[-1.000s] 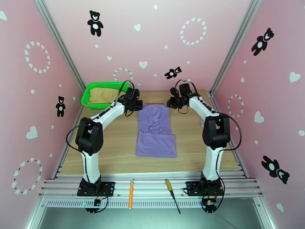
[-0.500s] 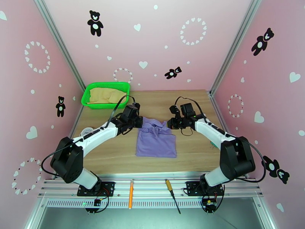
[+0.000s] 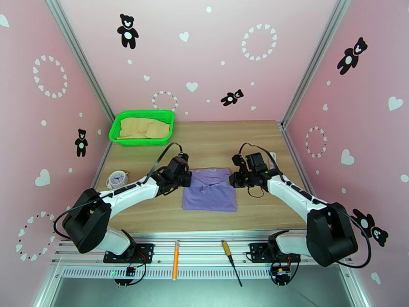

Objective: Fold and stack the mixed laundry pile

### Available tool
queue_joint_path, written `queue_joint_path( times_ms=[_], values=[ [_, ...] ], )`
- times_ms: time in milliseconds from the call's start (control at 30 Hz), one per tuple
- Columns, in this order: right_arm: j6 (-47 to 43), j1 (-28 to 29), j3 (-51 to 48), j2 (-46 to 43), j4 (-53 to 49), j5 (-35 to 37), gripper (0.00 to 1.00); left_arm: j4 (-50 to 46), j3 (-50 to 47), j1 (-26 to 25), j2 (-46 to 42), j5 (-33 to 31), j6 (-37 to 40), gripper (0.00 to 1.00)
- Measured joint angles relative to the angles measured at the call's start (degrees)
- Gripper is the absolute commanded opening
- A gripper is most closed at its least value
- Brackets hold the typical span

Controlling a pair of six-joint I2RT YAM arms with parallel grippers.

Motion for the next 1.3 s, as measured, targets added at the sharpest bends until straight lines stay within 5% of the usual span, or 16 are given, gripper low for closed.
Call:
queue_joint_path(
  times_ms=[200,333,467,600,867,1200,1300],
  values=[
    [0.52,1.40,-3.13,-2.19,0.26,0.28,0.00,0.85,-1.33,-3.48,-1.11,-3.32,-1.79,0.00],
    [1.51,2.93,-5.16,-2.16,0.17,1.01,0.16,1.66,-4.74,-3.91,-2.23,-5.75,-2.95,0.47],
    [2.64,4.48,-6.47,-2.14,-0.37,1.88,0.38,1.01,-9.07,-4.20,-5.55,-7.91,-4.61,0.75],
    [3.06,4.66,-6.73,-2.14,-1.38,3.19,0.44,-0.83,-11.74,-4.35,-10.19,-10.29,-5.99,0.91],
    [1.38,4.66,-0.76,1.01,-5.77,6.75,0.43,-4.87,-9.11,-4.17,-13.66,-14.16,-5.40,0.89],
    [-1.29,4.66,8.15,9.11,-6.88,7.15,0.43,-2.67,0.68,-2.23,-0.70,-9.44,-2.12,0.73],
    [-1.09,4.66,7.82,9.81,-6.99,6.78,0.36,-1.81,1.14,-2.23,1.99,-6.71,-1.46,0.70]
  ],
)
